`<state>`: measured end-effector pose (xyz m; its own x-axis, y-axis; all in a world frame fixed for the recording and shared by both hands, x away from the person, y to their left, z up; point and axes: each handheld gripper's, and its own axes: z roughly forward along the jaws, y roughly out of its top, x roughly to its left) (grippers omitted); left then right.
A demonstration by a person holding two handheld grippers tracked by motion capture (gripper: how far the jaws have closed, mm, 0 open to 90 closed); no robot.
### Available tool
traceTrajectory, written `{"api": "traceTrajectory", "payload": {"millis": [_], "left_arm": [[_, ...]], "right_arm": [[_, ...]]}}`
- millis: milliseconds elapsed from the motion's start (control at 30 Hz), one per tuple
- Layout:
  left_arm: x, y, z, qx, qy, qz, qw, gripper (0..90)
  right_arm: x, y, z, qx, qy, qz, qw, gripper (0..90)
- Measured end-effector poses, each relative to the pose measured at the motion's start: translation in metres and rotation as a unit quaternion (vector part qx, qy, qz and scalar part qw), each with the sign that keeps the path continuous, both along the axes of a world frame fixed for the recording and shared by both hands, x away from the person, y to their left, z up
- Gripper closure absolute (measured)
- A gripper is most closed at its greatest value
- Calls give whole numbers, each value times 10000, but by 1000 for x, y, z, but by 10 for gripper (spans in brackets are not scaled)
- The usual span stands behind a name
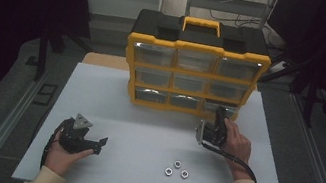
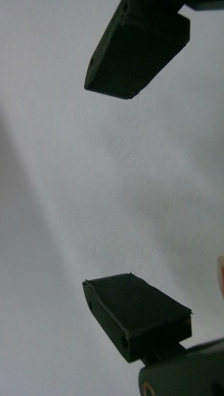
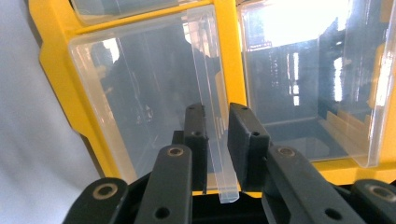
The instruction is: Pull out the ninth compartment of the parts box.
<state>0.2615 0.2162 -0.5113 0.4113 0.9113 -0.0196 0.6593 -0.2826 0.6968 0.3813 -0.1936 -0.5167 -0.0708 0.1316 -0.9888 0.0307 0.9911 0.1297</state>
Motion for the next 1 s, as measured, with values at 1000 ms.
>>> {"api": "traceTrajectory", "payload": {"millis": [1000], "left_arm": [[0, 0, 0, 5, 4, -9, 10000, 72]], "right_arm": [[-24, -3, 1, 61, 14, 16, 10000, 793]]}}
